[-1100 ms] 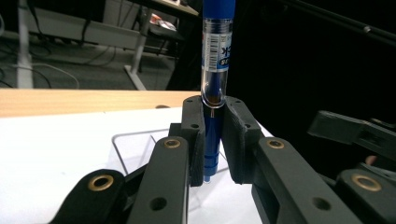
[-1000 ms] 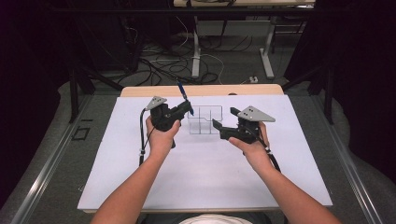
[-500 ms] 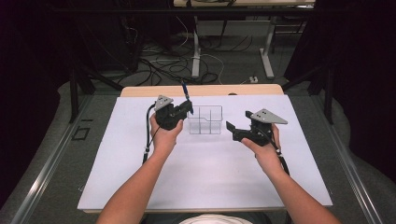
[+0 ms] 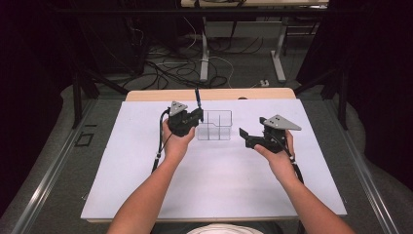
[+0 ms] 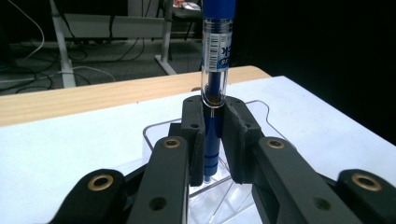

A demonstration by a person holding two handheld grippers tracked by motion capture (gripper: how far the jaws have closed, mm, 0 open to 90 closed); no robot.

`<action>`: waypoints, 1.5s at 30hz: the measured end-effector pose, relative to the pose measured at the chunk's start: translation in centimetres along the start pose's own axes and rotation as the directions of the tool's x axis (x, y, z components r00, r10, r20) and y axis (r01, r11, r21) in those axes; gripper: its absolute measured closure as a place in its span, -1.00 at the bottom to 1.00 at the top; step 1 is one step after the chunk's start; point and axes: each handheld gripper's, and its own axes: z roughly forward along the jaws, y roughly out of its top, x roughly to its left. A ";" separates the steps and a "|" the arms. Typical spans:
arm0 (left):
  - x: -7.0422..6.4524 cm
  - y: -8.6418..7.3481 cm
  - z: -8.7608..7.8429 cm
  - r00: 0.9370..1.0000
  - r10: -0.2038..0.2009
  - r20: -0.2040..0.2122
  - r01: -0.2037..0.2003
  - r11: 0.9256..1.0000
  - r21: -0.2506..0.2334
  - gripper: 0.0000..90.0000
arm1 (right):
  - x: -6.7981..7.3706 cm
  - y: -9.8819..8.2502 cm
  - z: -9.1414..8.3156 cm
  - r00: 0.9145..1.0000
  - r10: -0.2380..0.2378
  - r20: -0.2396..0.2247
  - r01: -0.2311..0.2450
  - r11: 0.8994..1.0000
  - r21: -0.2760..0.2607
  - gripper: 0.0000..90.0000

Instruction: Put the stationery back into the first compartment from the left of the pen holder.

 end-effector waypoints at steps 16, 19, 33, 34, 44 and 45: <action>0.3 -0.2 0.1 1.000 -0.011 -0.021 0.012 0.999 0.033 0.60 | -0.2 -0.2 0.0 1.000 -0.006 -0.004 0.006 1.000 0.011 -0.75; 0.5 -0.1 -0.6 1.000 -0.017 -0.024 0.018 0.999 0.031 0.48 | -0.3 -0.2 0.0 1.000 0.004 0.005 -0.004 1.000 0.012 -0.75; 1.5 1.4 -4.5 0.999 -0.027 -0.019 0.028 0.999 0.040 -0.24 | -0.6 -0.1 -0.3 1.000 0.012 0.014 -0.012 1.000 0.009 -0.75; 1.6 1.5 -4.9 0.999 -0.038 -0.010 0.039 0.998 0.047 -0.24 | -0.7 -0.1 -0.4 1.000 0.014 0.017 -0.014 1.000 0.010 -0.75; 2.1 1.6 -8.7 1.000 -0.001 -0.015 0.003 0.996 0.094 -0.66 | -1.1 -0.2 -0.7 0.999 0.017 0.033 -0.019 0.999 0.039 -0.80; 2.3 1.4 -9.2 1.000 0.003 -0.024 -0.001 0.995 0.099 -0.69 | -1.2 -0.3 -0.8 0.999 0.015 0.032 -0.016 0.999 0.043 -0.80</action>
